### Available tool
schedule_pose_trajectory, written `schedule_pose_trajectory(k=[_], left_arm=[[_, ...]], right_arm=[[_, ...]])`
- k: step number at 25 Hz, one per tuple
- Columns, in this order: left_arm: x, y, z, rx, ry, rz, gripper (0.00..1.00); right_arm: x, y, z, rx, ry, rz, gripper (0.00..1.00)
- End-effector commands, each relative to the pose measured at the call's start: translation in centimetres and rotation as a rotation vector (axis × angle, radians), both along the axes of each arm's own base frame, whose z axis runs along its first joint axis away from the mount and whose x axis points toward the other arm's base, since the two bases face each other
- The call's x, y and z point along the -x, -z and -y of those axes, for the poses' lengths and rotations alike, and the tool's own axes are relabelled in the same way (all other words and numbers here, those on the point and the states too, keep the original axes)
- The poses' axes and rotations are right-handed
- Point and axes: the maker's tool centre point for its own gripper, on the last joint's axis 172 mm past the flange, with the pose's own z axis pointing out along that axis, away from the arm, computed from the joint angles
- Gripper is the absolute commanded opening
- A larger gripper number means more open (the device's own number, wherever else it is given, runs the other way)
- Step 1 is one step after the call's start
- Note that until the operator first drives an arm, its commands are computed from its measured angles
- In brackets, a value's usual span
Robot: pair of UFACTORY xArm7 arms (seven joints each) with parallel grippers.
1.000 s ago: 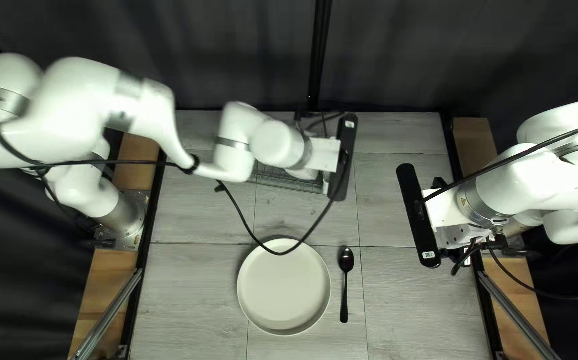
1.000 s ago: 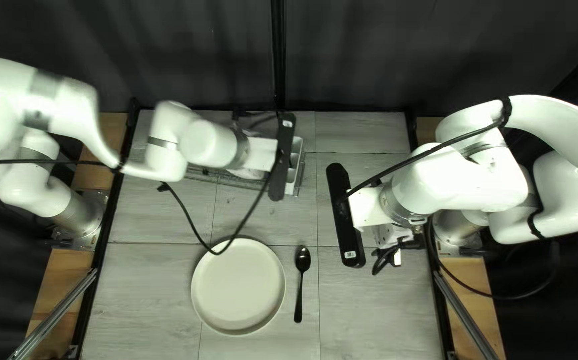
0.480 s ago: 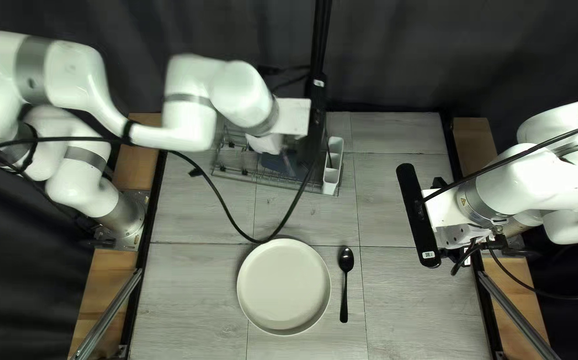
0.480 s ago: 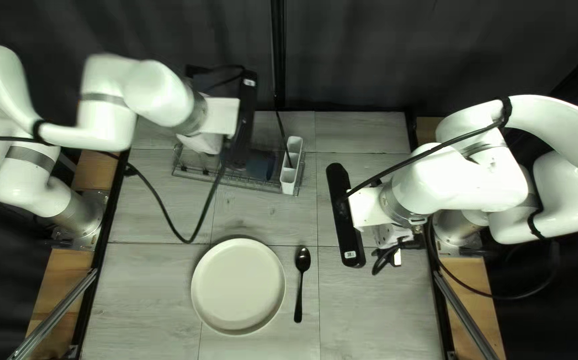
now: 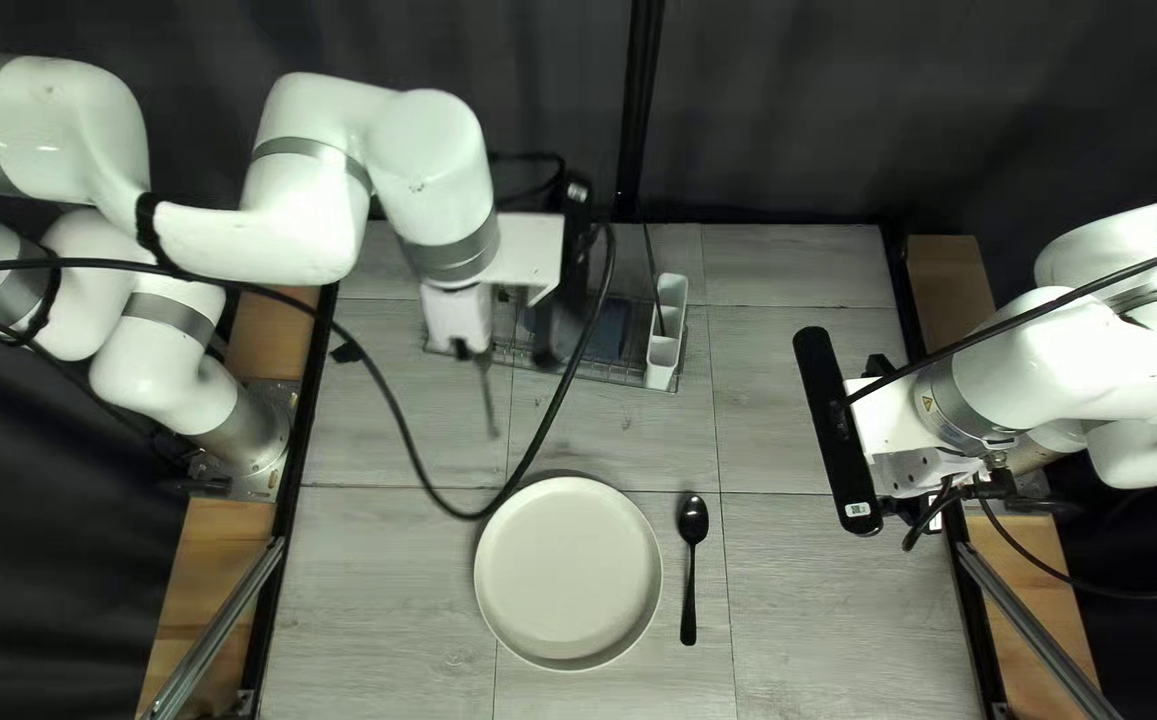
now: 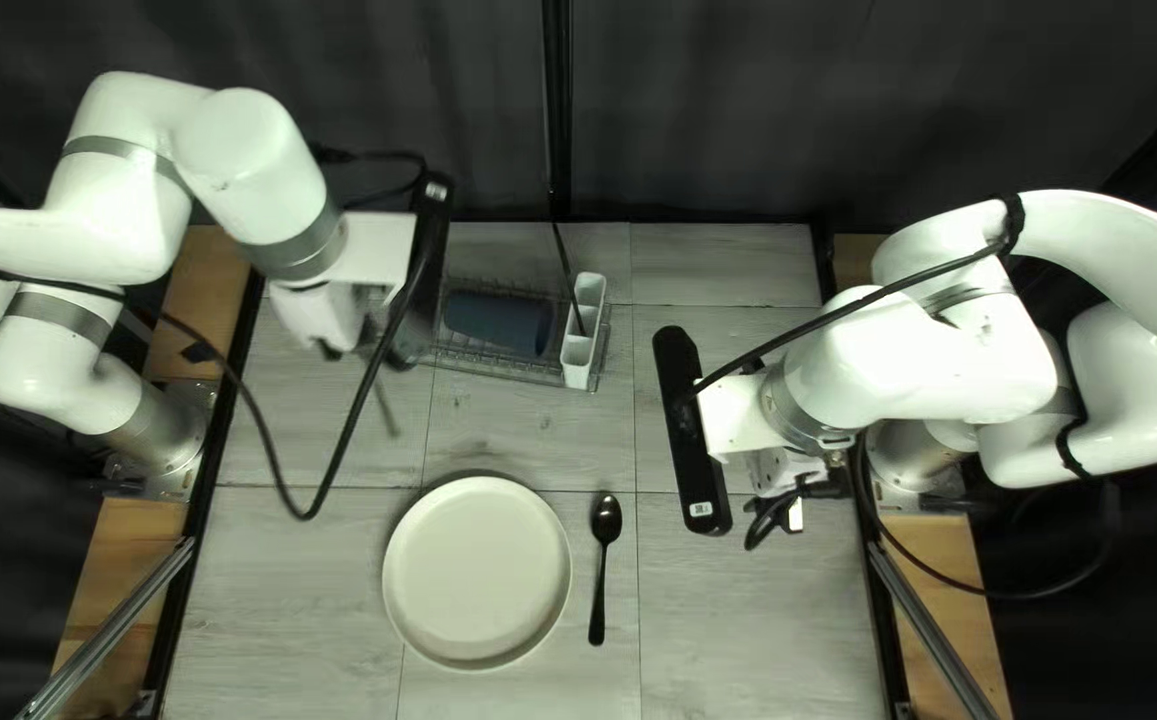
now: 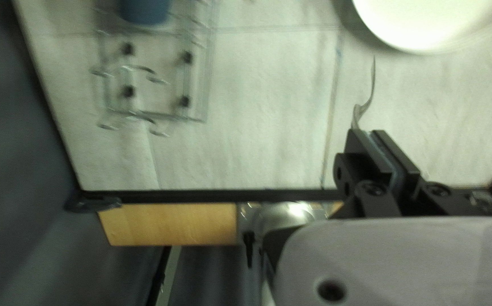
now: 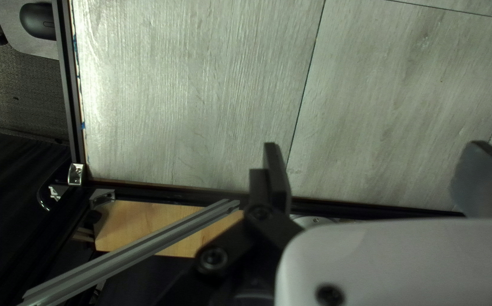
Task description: Pick up and place plate onto table. Place down one fork to the left of the plate. Place spoon and knife to the right of the plate. Place cup above the knife and spoon
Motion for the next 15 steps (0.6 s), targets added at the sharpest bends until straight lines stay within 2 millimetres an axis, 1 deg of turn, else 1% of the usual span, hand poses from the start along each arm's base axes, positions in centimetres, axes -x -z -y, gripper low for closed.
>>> schedule_pose_trajectory(k=[1, 2, 3, 4, 5, 6, 7, 9, 11, 12, 13, 15], left_arm=[[0.1, 0.0, 0.1, 0.003, 0.003, -0.004, 0.0], [0.1, 0.0, 0.1, 0.003, 0.003, -0.004, 0.0], [0.3, 0.7, 0.2, 0.03, -0.021, -0.004, 0.0], [0.6, 1.8, 0.1, 0.061, -0.042, -0.001, 0.0], [0.8, 2.4, 0.3, 0.089, -0.058, 0.005, 0.0], [1.3, 3.5, 0.9, 0.153, -0.089, 0.026, 0.0], [1.6, 4.1, 1.4, 0.188, -0.105, 0.042, 0.0], [2.9, 6.5, 3.5, 0.296, -0.151, 0.082, 0.0], [3.4, 8.4, 5.3, 0.373, -0.178, 0.098, 0.0], [3.6, 9.1, 5.9, 0.396, -0.182, 0.101, 0.0], [3.9, 10.1, 7.0, 0.434, -0.184, 0.105, 0.0], [4.2, 10.8, 8.2, 0.477, -0.169, 0.109, 0.0]], right_arm=[[0.0, 0.0, 0.0, 0.0, 0.0, 0.0, 1.0], [0.0, 0.0, 0.0, 0.0, 0.0, 0.0, 1.0], [0.0, 0.0, 0.0, 0.0, 0.0, 0.0, 1.0], [0.0, 0.0, 0.0, 0.0, 0.0, 0.0, 1.0], [0.0, 0.0, 0.0, 0.0, 0.0, 0.0, 1.0], [0.0, 0.0, 0.0, 0.0, 0.0, 0.0, 1.0], [0.0, 0.0, 0.0, 0.0, 0.0, 0.0, 1.0], [0.0, 0.0, 0.0, 0.0, 0.0, 0.0, 1.0], [0.0, 0.0, 0.0, 0.0, 0.0, 0.0, 1.0], [0.0, 0.0, 0.0, 0.0, 0.0, 0.0, 1.0], [0.0, 0.0, 0.0, 0.0, 0.0, 0.0, 1.0], [0.0, 0.0, 0.0, 0.0, 0.0, 0.0, 1.0]])
